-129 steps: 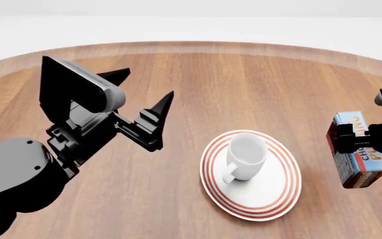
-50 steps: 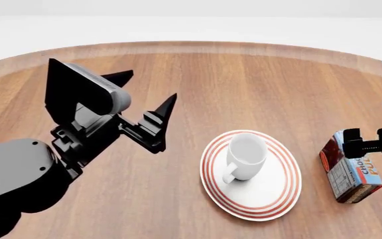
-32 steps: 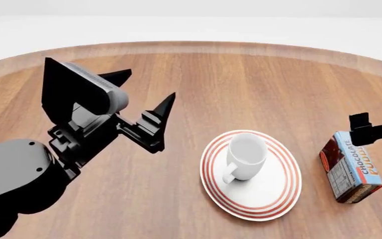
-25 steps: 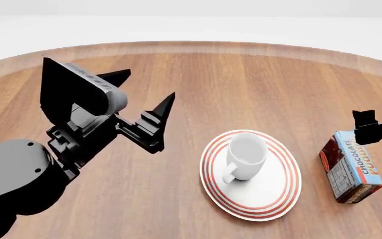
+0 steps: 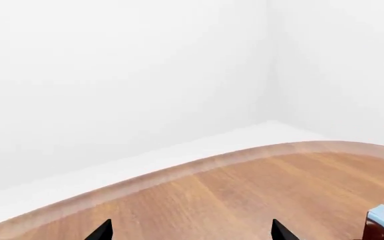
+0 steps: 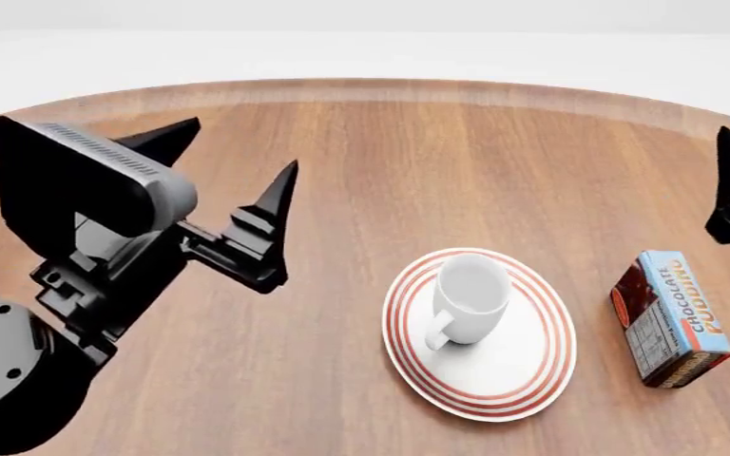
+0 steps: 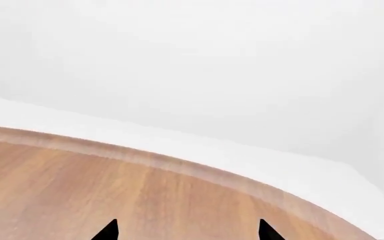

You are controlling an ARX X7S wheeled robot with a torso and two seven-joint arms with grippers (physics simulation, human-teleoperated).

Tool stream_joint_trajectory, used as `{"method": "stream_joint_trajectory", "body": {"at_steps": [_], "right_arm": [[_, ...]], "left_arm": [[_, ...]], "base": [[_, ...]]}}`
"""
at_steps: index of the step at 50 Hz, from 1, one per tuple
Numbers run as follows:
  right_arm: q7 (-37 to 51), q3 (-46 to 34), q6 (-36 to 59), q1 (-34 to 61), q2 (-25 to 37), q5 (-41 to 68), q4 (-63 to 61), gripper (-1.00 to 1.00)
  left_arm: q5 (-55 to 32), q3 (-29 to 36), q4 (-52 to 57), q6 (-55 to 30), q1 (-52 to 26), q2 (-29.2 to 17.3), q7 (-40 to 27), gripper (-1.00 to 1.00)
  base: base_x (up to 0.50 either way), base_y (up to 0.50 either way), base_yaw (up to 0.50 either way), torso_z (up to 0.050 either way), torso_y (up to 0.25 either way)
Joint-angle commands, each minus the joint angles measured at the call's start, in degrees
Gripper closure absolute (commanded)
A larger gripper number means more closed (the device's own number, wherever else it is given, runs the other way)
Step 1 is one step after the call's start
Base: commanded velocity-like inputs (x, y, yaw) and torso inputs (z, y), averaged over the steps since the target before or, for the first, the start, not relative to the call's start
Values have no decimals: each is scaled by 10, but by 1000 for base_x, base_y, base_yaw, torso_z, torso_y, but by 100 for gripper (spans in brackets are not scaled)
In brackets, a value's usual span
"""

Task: Pick up the white mug and put it on the plate, and put the chocolate pudding to the right of the plate.

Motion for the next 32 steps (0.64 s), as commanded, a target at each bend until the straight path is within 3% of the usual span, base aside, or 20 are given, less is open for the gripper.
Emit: {"method": "stream_joint_trajectory", "body": {"at_steps": [1, 10, 16, 20, 24, 32], "right_arm": [[96, -12, -151, -34, 20, -47, -107, -100], [254, -55, -295, -83, 20, -209, -201, -100], [340, -70, -318, -107, -12, -285, -222, -100], [378, -71, -321, -114, -15, -325, -240, -100], [413, -73, -324, -122, -26, -361, -252, -100], [458, -76, -345, -139, -37, -402, -252, -100]], "left_arm": [[43, -31, 70, -9, 12, -41, -96, -100], [95, -54, 114, 17, 55, -111, -297, -100], [105, -74, 141, 39, 64, -142, -385, -100], [139, -77, 165, 47, 76, -168, -431, -100], [163, -71, 182, 108, 113, -223, -465, -100], [203, -68, 209, 125, 127, -275, -532, -100]], "base": [[0, 0, 0, 0, 0], [0, 0, 0, 0, 0], [0, 0, 0, 0, 0], [0, 0, 0, 0, 0], [0, 0, 0, 0, 0], [0, 0, 0, 0, 0]]}}
